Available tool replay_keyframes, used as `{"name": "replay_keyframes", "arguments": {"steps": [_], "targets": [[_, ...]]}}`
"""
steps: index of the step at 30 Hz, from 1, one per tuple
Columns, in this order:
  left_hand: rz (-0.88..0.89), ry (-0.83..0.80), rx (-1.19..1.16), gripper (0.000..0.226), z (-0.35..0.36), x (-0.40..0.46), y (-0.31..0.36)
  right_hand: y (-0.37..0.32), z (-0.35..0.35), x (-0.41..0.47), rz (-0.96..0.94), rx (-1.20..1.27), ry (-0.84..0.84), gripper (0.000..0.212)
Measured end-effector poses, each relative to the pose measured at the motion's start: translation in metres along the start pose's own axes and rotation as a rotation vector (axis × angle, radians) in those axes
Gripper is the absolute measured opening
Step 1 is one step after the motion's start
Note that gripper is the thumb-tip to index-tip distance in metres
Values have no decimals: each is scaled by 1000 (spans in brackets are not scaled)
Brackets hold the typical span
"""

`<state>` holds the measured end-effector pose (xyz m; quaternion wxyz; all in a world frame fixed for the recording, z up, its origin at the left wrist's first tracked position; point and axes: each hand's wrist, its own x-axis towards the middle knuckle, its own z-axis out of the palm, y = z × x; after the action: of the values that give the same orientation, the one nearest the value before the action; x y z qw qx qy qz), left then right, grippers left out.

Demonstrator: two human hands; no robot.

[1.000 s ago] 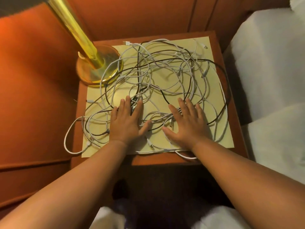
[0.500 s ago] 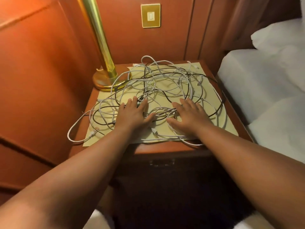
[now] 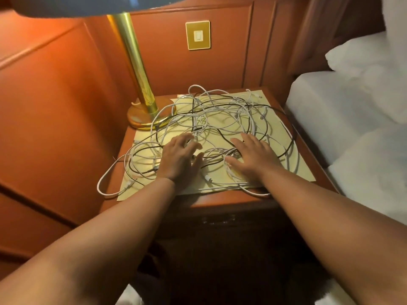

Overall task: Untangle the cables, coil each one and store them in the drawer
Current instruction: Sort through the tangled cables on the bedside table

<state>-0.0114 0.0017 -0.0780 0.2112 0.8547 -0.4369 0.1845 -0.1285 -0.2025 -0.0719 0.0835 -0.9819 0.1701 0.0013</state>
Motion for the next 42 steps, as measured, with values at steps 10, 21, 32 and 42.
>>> {"name": "replay_keyframes", "arguments": {"steps": [10,21,32,42], "targets": [[1,144,-264,14,-6,0,1,2,0,-9,-58,171,300,49],[-234,-476,-398,17,-47,19,51,10,-42,-29,-185,74,360,13],[-370,-465,-770,15,-66,14,113,0,-106,-57,-423,199,598,16],[-623,-411,-1188,31,-100,17,112,-8,-126,-80,-4,361,191,57]]}}
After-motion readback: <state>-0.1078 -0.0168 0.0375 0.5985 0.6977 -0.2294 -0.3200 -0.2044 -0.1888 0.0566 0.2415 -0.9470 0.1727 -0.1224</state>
